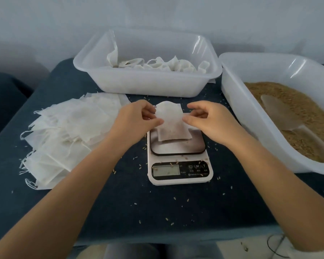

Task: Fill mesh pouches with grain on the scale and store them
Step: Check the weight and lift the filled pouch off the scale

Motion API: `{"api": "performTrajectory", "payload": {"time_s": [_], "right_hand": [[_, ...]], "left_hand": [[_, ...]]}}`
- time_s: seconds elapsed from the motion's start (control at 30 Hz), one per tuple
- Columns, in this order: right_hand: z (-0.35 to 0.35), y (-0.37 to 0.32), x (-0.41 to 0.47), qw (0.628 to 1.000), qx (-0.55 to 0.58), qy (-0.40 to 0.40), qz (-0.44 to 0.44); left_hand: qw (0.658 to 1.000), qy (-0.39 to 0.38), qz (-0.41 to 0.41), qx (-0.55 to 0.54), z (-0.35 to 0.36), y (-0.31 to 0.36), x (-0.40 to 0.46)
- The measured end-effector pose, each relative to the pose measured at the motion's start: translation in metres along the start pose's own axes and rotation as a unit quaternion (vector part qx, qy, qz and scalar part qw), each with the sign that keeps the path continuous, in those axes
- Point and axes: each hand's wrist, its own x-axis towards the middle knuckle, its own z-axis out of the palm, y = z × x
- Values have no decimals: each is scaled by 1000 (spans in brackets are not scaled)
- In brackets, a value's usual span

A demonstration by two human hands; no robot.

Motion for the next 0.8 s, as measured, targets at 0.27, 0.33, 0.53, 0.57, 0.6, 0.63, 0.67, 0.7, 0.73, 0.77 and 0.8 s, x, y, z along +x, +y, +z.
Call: {"api": "performTrajectory", "payload": {"time_s": [0.27, 0.33, 0.53, 0.57, 0.6, 0.63, 0.67, 0.7, 0.73, 0.77, 0.8], "right_hand": [[0, 11, -32, 997, 67, 34, -20], [0, 15, -41, 996, 81, 36, -20], [4, 27, -70, 991, 116, 62, 4], [5, 27, -73, 991, 115, 60, 7], [7, 26, -75, 992, 112, 56, 7], [8, 24, -75, 993, 108, 51, 6], [9, 21, -74, 993, 104, 46, 5], [10, 18, -72, 994, 100, 43, 2], [10, 15, -68, 995, 94, 43, -2], [11, 12, -64, 995, 85, 46, -7], [11, 9, -58, 996, 70, 48, -11]], "left_hand": [[999, 35, 10, -1, -12, -3, -23], [999, 45, 12, 11, -14, -7, -34], [997, 78, 3, 22, -12, -19, -63], [996, 82, 2, 20, -12, -19, -65], [996, 83, 3, 20, -11, -18, -65], [996, 82, 8, 20, -10, -16, -64], [997, 78, 14, 20, -9, -14, -62], [997, 72, 20, 19, -8, -11, -60], [997, 65, 23, 18, -7, -7, -56], [998, 59, 24, 20, -6, -4, -52], [998, 53, 27, 25, -4, -1, -47]]}}
